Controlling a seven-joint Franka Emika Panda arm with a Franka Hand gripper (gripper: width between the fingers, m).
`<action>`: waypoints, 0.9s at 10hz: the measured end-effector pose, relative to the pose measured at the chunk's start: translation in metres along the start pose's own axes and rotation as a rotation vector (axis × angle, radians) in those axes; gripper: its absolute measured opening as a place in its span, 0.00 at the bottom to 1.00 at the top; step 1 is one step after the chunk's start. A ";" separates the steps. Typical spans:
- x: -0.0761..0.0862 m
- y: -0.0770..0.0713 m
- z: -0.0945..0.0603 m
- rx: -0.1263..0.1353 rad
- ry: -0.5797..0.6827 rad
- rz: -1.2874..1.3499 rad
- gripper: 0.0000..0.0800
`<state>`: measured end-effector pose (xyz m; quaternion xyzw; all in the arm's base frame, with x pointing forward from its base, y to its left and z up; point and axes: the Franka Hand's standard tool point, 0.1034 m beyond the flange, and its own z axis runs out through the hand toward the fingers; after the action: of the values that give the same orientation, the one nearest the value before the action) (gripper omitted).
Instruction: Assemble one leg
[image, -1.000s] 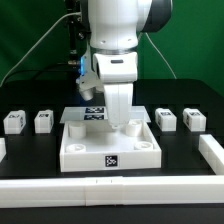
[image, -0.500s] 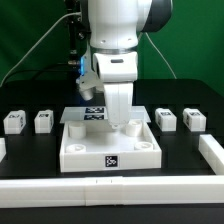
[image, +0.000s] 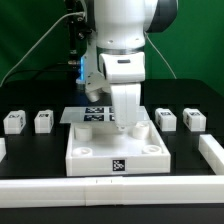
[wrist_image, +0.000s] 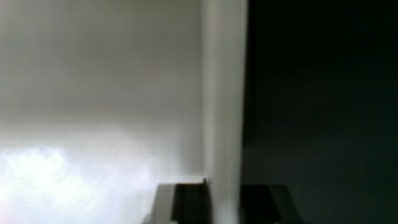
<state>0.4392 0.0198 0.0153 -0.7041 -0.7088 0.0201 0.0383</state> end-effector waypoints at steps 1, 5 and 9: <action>0.009 0.011 -0.001 -0.002 0.005 0.005 0.08; 0.039 0.036 -0.001 -0.027 0.024 0.043 0.08; 0.065 0.055 -0.002 -0.048 0.041 0.076 0.08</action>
Offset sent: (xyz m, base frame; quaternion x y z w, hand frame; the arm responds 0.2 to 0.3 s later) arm 0.0267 0.0337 -0.0055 -0.0097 0.0003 -0.0004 1.0000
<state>0.4935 0.0847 0.0147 -0.7313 -0.6811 -0.0099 0.0355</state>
